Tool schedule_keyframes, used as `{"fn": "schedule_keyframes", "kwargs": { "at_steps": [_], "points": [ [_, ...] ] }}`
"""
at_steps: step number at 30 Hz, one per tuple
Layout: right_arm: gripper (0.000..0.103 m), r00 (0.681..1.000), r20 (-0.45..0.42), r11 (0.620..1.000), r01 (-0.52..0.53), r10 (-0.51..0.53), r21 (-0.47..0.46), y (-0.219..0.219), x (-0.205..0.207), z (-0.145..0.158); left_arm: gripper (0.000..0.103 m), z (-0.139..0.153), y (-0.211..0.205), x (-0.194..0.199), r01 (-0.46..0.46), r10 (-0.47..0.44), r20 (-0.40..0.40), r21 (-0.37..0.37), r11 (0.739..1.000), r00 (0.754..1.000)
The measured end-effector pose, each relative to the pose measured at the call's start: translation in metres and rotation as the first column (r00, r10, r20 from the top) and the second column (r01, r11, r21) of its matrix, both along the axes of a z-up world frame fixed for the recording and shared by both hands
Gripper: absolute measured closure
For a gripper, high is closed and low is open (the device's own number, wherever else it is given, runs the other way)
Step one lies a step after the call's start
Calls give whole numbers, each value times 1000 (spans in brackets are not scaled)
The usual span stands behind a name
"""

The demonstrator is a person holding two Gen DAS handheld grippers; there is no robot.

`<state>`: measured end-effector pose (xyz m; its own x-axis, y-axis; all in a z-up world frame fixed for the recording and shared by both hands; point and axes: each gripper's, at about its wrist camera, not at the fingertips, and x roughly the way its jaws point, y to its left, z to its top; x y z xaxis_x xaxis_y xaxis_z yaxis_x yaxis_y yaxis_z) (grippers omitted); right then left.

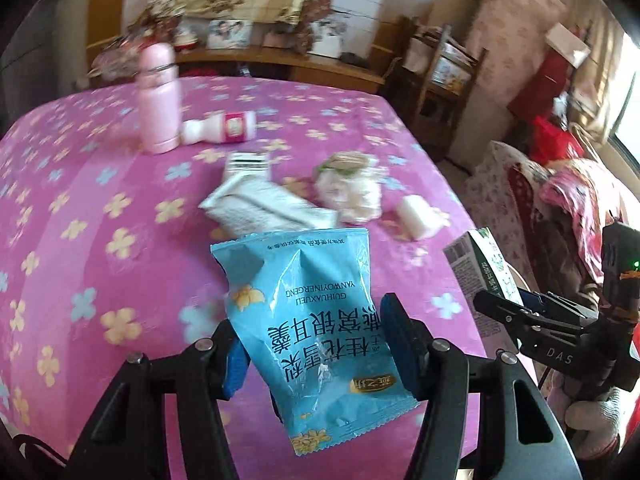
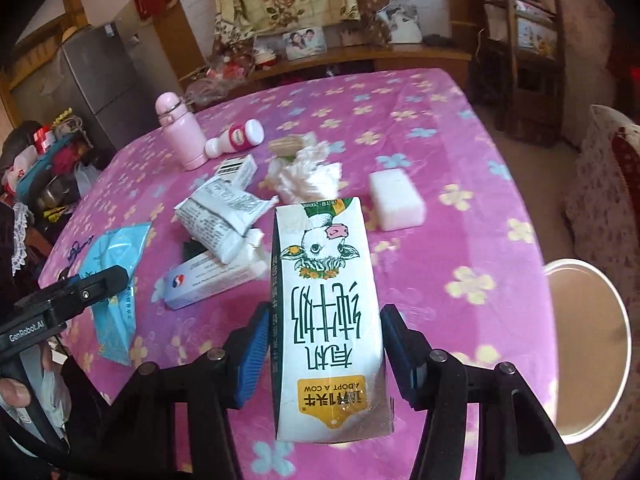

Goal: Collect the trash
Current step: 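Drop the milk carton into the bucket with the right gripper while the left carries the blue bag over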

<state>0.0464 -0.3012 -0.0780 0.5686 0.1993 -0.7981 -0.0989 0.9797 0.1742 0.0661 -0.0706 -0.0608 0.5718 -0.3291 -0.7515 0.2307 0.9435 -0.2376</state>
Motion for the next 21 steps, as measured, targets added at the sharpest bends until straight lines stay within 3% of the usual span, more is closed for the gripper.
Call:
{"fn": "schedule_keyframes", "kwargs": {
  "at_steps": [11,21],
  "points": [
    [45,986,33,986,165,-164,-14,-83,-34,12,41,0,-113,-3,175,-180,56,83,981,982],
    [45,938,25,937,347,-347,-40,-172,-58,4,41,-8,-198,-4,287,-298,82,124,950,951]
  ]
}}
